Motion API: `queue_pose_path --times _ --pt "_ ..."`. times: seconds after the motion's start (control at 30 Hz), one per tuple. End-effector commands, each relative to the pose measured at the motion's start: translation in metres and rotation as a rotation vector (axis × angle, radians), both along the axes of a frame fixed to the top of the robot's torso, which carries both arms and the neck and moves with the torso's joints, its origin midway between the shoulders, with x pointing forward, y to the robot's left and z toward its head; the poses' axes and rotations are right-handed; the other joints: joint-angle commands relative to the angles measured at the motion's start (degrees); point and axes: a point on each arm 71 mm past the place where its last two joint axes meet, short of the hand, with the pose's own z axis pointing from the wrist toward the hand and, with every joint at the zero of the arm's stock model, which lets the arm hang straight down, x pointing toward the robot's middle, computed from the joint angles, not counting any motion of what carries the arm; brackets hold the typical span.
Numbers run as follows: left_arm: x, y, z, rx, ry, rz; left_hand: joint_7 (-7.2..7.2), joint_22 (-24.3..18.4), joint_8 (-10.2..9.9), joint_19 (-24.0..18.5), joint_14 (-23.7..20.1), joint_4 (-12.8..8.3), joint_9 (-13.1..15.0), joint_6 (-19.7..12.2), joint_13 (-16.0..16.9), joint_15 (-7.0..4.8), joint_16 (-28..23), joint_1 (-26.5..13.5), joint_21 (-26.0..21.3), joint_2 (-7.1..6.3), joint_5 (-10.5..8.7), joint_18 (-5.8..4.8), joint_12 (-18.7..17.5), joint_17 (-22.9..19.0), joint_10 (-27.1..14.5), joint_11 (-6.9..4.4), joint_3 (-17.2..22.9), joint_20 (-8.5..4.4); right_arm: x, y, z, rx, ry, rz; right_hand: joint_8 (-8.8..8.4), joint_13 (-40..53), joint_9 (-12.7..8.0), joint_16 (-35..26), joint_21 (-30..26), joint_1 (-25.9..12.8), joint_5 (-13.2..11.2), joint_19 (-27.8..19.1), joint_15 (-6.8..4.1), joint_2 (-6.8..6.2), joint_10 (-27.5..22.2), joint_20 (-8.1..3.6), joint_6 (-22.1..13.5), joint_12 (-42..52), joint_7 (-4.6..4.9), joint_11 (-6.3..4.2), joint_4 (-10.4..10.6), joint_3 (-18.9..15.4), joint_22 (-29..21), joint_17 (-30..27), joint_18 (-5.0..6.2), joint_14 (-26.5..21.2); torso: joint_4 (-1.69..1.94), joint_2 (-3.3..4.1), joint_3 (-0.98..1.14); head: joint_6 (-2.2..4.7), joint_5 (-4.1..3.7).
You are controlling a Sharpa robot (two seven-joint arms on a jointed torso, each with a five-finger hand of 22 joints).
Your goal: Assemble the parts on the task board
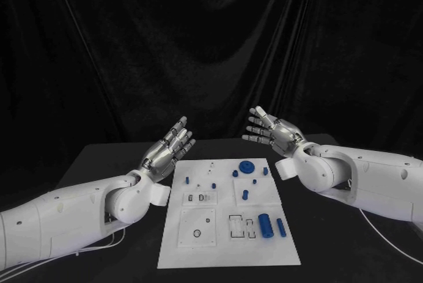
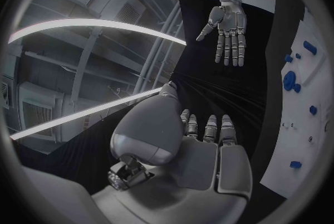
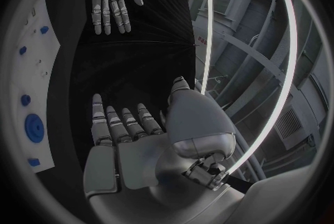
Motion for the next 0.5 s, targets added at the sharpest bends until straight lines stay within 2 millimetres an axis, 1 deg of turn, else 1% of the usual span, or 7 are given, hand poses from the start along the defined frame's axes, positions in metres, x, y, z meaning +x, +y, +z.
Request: queue_pose_path --times 0.03,0.07,0.13,0.2,0.3,0.37,0.5 --pt "-0.003 0.004 0.004 0.0 -0.082 -0.043 0.15 -0.08 0.48 -0.02 -0.02 -0.31 0.19 1.52 -0.07 0.74 -0.21 2.13 -0.34 -0.21 2.32 0.84 -0.38 -0.08 -0.07 0.8 0.89 1.59 0.004 0.001 0.004 -0.125 -0.068 0.088 0.78 0.4 0.38 1.48 2.22 1.65 1.3 7.95 0.78 -0.29 4.14 0.67 3.75 3.13 1.68 1.14 -0.31 0.38 0.15 0.37 0.28 8.79 -0.08 -0.02 0.01 -2.42 0.13" --pt "-0.002 0.007 0.004 0.016 -0.092 -0.036 0.17 -0.08 0.57 -0.02 -0.02 -0.47 0.25 1.96 -0.07 0.89 -0.21 2.56 -0.34 -0.29 2.81 0.85 -0.38 -0.08 -0.07 0.95 1.08 1.76 0.006 0.001 0.005 -0.16 -0.091 0.088 1.74 1.01 0.84 4.99 5.09 6.33 8.42 13.92 0.43 -0.28 7.48 0.49 6.59 5.46 2.81 2.26 -3.26 1.84 1.27 1.69 0.79 17.74 -0.04 -0.03 0.01 -2.88 0.08" --pt "-0.002 0.012 0.003 0.046 -0.11 -0.017 1.02 -0.03 1.26 0.04 -0.02 -2.09 0.59 4.82 -0.07 1.86 -0.21 4.78 -0.26 -0.94 6.15 0.97 -0.38 -0.08 -0.07 2.22 2.0 3.08 0.009 0.0 0.009 -0.251 -0.155 0.093 1.57 0.95 0.77 6.59 6.13 10.48 17.77 19.03 -0.58 0.81 9.77 0.2 7.05 6.44 2.94 2.66 -6.02 3.03 1.26 2.16 1.41 25.24 -0.02 0.01 0.01 -3.67 0.09" --pt "-0.002 0.017 0.003 0.07 -0.122 0.002 1.33 0.45 1.85 0.89 0.39 -2.6 0.84 7.84 -0.07 2.96 0.27 5.84 0.46 -1.49 7.83 1.03 -0.38 0.21 -0.07 5.06 2.46 4.3 0.012 -0.001 0.013 -0.355 -0.231 0.104 2.83 1.46 1.53 9.68 9.11 15.52 22.19 27.12 -3.68 0.92 13.47 -0.82 11.85 9.12 3.76 2.74 -9.73 4.3 2.2 3.56 3.46 33.69 0.02 0.08 0.01 -4.45 0.09" --pt "-0.003 0.025 0.005 0.092 -0.136 0.028 1.51 0.64 1.77 1.39 0.82 -2.95 0.86 8.45 -0.07 3.94 0.72 6.41 0.83 -1.77 9.21 1.02 -0.38 0.41 -0.07 6.71 2.81 5.23 0.018 0.0 0.025 -0.519 -0.356 0.105 3.58 1.88 2.03 11.62 11.04 19.98 22.09 32.63 -5.86 1.43 18.06 -3.4 14.96 12.23 4.46 2.8 -13.53 6.01 2.79 4.35 3.37 39.28 0.11 0.15 -0.04 -5.22 -0.02" --pt "-0.005 0.029 0.006 0.102 -0.148 0.044 2.18 0.76 1.93 1.76 1.21 -3.41 0.98 9.64 -0.07 4.27 1.11 6.93 1.08 -2.06 10.28 1.04 -0.38 0.56 -0.07 6.83 3.1 5.66 0.021 0.002 0.034 -0.637 -0.443 0.111 7.57 2.63 3.91 14.89 16.68 26.47 17.5 41.64 -10.05 0.69 26.24 -8.56 26.19 15.47 6.08 0.03 -19.24 8.81 5.38 5.45 3.08 49.51 0.14 0.26 -0.13 -5.9 -0.11" --pt "-0.008 0.037 0.012 0.135 -0.193 0.061 3.27 1.02 2.02 2.61 2.15 -3.65 1.07 11.09 0.04 5.06 1.99 7.21 1.65 -2.62 11.16 1.07 -0.26 0.85 0.24 7.27 3.31 6.43 0.025 0.006 0.056 -0.903 -0.6 0.153 7.81 1.77 3.94 12.84 20.31 26.34 9.14 44.75 -11.78 -0.55 32.45 -9.77 30.35 14.54 5.08 -0.57 -20.96 10.01 7.54 4.65 3.29 56.34 0.17 0.79 -0.22 -7.07 0.13"
